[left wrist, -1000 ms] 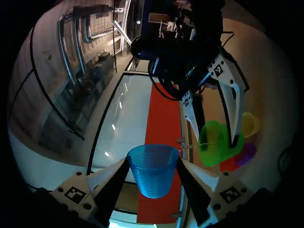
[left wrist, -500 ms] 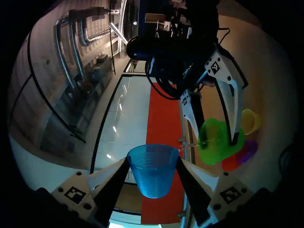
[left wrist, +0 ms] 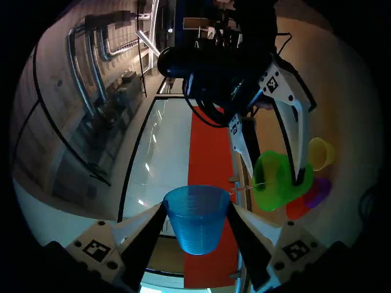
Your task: Pour water
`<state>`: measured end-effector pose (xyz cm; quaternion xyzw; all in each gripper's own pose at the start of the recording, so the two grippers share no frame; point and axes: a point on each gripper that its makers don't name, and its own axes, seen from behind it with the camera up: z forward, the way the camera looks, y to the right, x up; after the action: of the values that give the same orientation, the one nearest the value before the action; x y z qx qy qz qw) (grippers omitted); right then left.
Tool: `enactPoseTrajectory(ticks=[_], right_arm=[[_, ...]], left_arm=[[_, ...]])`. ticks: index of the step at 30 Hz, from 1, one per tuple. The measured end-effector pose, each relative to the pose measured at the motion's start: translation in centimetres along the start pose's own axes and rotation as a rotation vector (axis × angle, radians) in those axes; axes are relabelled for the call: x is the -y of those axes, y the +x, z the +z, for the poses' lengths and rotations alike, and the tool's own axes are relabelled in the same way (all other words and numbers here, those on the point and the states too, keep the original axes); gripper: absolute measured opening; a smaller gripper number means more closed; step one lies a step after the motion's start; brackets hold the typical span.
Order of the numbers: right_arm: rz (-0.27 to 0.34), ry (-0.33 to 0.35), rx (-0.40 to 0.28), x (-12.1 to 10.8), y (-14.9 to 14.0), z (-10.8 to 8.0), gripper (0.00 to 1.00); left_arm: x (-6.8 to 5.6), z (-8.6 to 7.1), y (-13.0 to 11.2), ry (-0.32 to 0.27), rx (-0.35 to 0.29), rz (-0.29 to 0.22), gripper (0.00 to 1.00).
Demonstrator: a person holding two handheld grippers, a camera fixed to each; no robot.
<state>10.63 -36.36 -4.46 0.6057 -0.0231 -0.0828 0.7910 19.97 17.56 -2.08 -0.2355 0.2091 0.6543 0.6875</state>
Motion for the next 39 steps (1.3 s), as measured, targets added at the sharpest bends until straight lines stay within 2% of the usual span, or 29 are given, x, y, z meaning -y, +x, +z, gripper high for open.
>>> enactPoseTrajectory(ticks=[8,30,39], right_arm=[[-0.003,0.001,0.000,0.06,0.08,-0.06,0.90],[-0.005,-0.004,-0.001,-0.14,0.12,-0.24,0.90],[-0.006,-0.004,-0.002,-0.12,0.07,-0.31,0.90]], left_arm=[[0.22,0.26,-0.05,0.002,-0.002,0.010,0.86],[-0.46,0.01,0.57,-0.002,-0.006,0.030,0.86],[-0.34,-0.02,0.68,0.001,-0.007,0.033,0.86]])
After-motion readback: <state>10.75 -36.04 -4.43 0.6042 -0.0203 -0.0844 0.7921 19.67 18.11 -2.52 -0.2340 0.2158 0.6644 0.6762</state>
